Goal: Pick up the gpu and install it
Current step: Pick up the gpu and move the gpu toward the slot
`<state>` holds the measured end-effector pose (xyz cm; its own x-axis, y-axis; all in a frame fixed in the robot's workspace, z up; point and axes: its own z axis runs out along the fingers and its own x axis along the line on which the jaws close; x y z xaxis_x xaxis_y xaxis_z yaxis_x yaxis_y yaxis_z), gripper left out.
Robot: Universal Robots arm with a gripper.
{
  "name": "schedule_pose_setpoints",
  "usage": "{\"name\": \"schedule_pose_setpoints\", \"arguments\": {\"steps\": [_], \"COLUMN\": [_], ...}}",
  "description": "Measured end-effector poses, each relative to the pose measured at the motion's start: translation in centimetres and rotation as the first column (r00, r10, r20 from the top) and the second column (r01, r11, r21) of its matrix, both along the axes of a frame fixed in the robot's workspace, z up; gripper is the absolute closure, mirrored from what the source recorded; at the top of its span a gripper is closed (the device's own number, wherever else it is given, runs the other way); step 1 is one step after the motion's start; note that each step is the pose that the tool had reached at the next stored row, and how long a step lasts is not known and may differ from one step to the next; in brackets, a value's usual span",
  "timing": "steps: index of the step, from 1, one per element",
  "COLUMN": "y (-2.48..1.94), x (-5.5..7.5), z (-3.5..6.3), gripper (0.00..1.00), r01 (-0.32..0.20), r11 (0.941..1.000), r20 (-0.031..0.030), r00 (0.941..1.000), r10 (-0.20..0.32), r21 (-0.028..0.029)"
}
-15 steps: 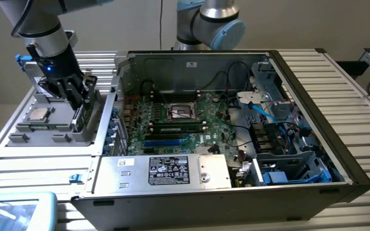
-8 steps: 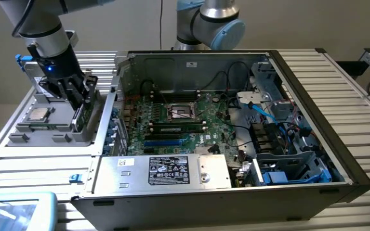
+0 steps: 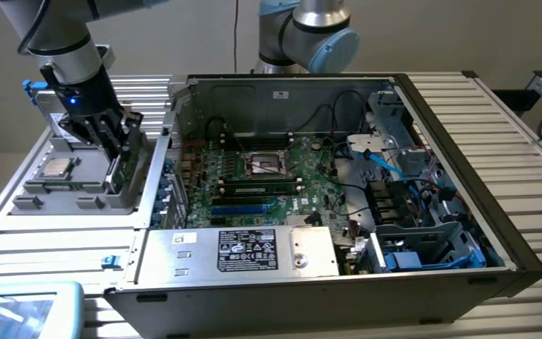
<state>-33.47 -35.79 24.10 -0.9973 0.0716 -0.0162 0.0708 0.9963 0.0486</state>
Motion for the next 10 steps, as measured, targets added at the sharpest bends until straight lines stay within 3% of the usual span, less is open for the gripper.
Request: {"name": "schedule_pose_setpoints", "arguments": {"steps": [7, 10], "y": [0.01, 0.00], "x": [0.0, -0.1], "z": [0.07, 1.45], "gripper": [0.72, 0.72], "r01": [0.000, 0.000], "r11": [1.0000, 1.0000], "r20": [0.0005, 0.0002], "r00": [1.0000, 1.0000], "r10": [0.000, 0.000], "r21": [0.0002, 0.0001]}}
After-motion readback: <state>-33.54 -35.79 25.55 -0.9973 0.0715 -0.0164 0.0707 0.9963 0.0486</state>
